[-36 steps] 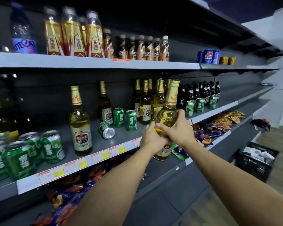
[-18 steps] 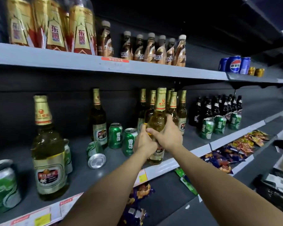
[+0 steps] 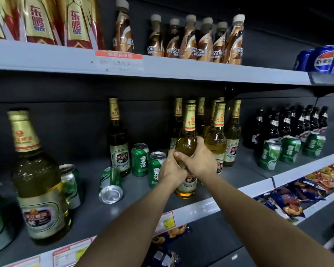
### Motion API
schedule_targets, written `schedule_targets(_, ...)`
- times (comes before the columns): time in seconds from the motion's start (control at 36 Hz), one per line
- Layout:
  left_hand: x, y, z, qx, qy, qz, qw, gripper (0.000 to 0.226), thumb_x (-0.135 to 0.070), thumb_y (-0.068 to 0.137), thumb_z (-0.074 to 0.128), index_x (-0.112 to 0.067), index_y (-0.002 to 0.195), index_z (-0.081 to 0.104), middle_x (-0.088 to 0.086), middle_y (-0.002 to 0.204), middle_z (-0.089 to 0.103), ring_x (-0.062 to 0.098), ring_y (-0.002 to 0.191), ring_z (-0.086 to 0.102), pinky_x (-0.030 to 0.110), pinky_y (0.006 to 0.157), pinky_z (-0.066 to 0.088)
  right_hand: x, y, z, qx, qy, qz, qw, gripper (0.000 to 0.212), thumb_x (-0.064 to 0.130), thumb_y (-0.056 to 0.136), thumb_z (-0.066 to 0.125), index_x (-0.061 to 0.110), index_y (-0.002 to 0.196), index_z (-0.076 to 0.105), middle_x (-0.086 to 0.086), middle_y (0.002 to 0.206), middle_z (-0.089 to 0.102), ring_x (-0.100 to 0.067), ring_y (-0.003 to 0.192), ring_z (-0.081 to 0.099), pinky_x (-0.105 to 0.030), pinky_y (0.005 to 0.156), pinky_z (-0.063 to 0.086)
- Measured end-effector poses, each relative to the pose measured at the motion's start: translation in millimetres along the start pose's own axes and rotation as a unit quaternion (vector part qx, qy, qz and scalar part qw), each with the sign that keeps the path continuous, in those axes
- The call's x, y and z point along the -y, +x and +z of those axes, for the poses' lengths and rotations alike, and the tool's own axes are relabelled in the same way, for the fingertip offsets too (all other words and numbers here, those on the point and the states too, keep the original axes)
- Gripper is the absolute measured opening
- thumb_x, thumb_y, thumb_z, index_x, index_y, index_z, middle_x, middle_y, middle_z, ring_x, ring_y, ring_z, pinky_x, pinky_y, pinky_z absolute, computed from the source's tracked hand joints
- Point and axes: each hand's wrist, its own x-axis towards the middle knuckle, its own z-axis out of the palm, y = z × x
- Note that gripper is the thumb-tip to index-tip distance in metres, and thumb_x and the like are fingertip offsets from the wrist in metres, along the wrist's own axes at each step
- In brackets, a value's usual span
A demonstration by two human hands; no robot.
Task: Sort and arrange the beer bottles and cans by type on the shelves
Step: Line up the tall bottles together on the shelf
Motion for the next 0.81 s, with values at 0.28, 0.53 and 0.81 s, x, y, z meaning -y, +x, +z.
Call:
schedule_targets(0.28, 14, -14, -17, -0.051, 0.114, 0.071, 0.990, 0.044, -0.024, 0.075, 0.067, -0.031, 0.113, 0.046, -0.010, 0.108, 0.050, 0.016, 0.103, 0.054, 0.032, 0.076, 0.046, -11, -4, 8, -0.022, 0.027, -0.034, 0.999, 0.082, 0.056, 0.077, 0.070, 0.018, 0.138, 0.030, -0.006, 0.126, 0.053, -0.028, 0.110, 0.058, -0.043, 0.080, 0.052)
schedule_targets(0.53, 26, 23, -45, -0.051, 0.207, -0.004, 0.977, 0.077, -0.050, 0.086, 0.063, -0.029, 0.149, 0.025, 0.002, 0.152, 0.029, 0.025, 0.137, 0.034, 0.040, 0.102, 0.042, -15, -9, 20, -0.075, 0.064, -0.036, 0.994, 0.086, 0.055, 0.077, 0.069, 0.016, 0.143, 0.030, -0.005, 0.135, 0.050, -0.026, 0.123, 0.050, -0.040, 0.089, 0.046)
schedule_targets(0.81, 34, 35, -61, -0.078, 0.187, -0.057, 0.978, 0.056, -0.036, 0.072, 0.079, -0.031, 0.123, 0.060, -0.001, 0.124, 0.062, 0.023, 0.109, 0.061, 0.036, 0.088, 0.054, -15, -3, 21, -0.064, 0.057, -0.051, 0.995, 0.083, 0.055, 0.078, 0.066, 0.016, 0.142, 0.029, -0.004, 0.133, 0.051, -0.026, 0.122, 0.050, -0.044, 0.091, 0.048)
